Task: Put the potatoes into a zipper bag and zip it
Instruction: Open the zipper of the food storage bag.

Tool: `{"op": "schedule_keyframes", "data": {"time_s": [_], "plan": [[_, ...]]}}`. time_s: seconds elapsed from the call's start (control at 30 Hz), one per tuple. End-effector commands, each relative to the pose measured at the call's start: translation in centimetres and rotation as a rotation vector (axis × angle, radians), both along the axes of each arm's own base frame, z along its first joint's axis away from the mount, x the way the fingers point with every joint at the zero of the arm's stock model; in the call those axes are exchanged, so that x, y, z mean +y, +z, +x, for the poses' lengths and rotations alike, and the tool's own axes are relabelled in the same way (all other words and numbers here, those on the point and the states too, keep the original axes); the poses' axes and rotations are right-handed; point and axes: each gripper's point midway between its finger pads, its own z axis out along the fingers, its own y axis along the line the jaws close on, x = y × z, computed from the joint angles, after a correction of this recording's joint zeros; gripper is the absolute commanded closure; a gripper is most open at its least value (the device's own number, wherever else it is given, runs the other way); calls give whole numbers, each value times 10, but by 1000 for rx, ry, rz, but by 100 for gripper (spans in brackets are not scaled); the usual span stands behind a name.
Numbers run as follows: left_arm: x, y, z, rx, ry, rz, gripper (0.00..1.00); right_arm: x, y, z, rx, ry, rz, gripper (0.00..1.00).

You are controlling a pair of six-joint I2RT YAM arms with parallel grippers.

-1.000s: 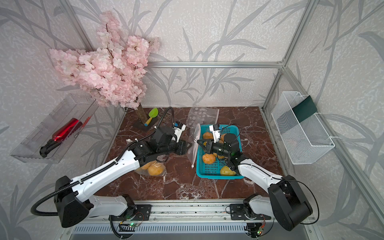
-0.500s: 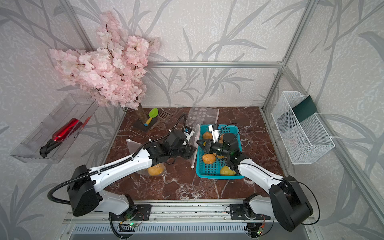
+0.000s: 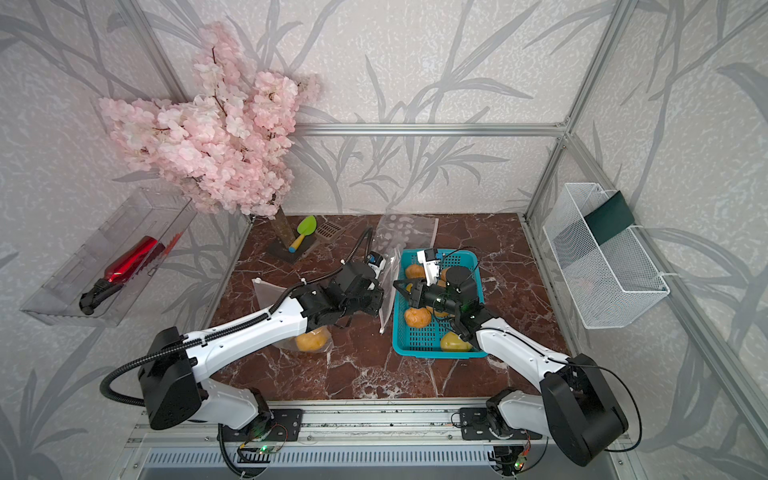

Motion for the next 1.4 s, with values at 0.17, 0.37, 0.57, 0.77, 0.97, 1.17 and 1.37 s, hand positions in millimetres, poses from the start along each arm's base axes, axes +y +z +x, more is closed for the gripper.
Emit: {"op": "schedule_keyframes", "data": {"time_s": [0.17,0.37,0.57,0.77,0.97,1.17,1.37], "plan": [[-16,21,15,-38,13,-36,74,3,16,-4,-56,7,3,100],[-16,19,20,-39,39,-28,94,-1,13,-7,-63,-1,-10,100],[12,38,21,-62,149,23,100,-16,0,-5,-75,-73,-114,100],[47,67,2,-81,227,-6,100,-43,-24,-7,-65,-179,-298,100],[80,78,-14,-60,320,-12,100,-41,-44,-20,-45,-156,-369,100],[109,80,-20,-36,457,47,100,-37,-54,-25,-43,-155,-490,100],[126,80,-23,-6,563,95,100,-33,-54,-26,-81,-182,-596,100]]}}
